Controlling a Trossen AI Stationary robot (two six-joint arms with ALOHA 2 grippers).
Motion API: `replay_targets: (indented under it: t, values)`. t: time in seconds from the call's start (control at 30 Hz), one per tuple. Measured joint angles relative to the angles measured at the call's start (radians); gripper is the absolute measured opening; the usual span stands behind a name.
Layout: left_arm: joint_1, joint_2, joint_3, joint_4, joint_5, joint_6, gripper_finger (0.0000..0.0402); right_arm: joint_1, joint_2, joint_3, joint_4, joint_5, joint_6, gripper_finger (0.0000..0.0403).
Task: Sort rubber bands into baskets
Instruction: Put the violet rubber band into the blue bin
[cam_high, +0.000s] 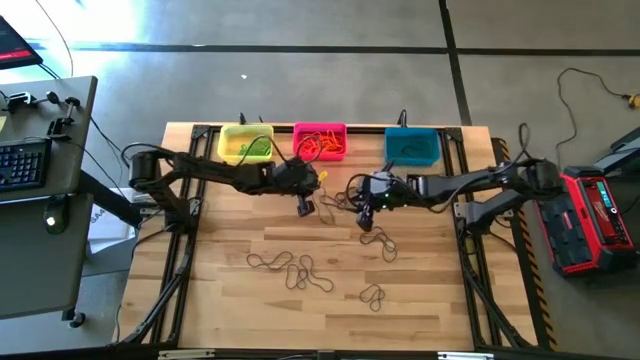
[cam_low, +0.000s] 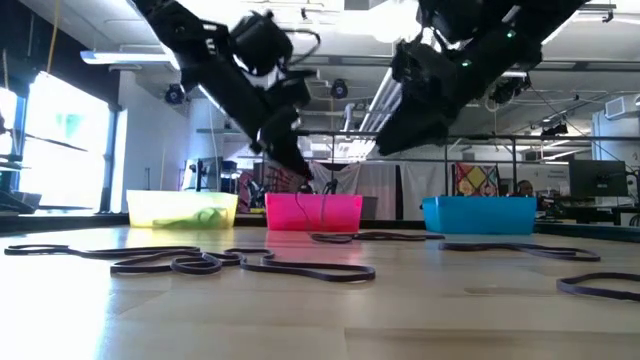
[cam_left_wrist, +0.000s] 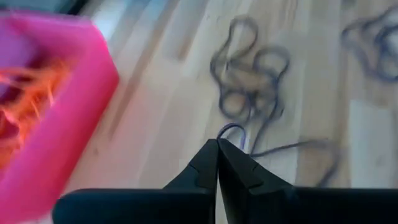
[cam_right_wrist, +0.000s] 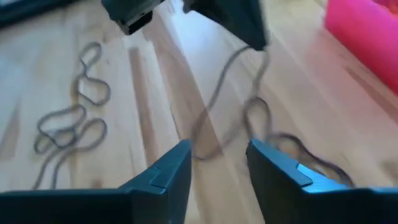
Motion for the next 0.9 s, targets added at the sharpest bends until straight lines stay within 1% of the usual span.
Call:
replay_targets:
  t: [0.2, 0.27, 0.37, 0.47, 0.63, 0.73, 0.83, 0.9]
  values:
    - [-0.010, -0.057, 0.000, 0.060, 0.050, 0.000, 0.0000, 0.015, 0.121, 0.000, 0.245, 0.014, 0.006, 0.0195]
    - [-0.014, -0.067, 0.000, 0.081, 0.052, 0.000, 0.0000, 0.014, 0.154, 0.000, 0.310, 0.037, 0.005, 0.0214]
    - [-0.020, -0.072, 0.000, 0.103, 0.054, 0.000, 0.0000, 0.014, 0.194, 0.000, 0.394, 0.100, -0.005, 0.0238]
    - [-0.023, -0.073, 0.000, 0.125, 0.054, 0.000, 0.0000, 0.013, 0.230, 0.000, 0.473, 0.117, -0.013, 0.0250]
    - [-0.023, -0.073, 0.000, 0.170, 0.056, 0.000, 0.0000, 0.012, 0.283, 0.000, 0.601, 0.089, -0.021, 0.0251]
    - [-0.023, -0.073, 0.000, 0.199, 0.064, -0.003, 0.0000, 0.011, 0.309, 0.010, 0.611, 0.100, -0.021, 0.0247]
    - [-0.023, -0.073, 0.000, 0.222, 0.095, -0.017, 0.0000, 0.011, 0.324, 0.022, 0.619, 0.142, -0.024, 0.0229]
    - [-0.023, -0.073, 0.000, 0.223, 0.105, -0.026, 0.0000, 0.011, 0.326, 0.025, 0.619, 0.160, -0.024, 0.0204]
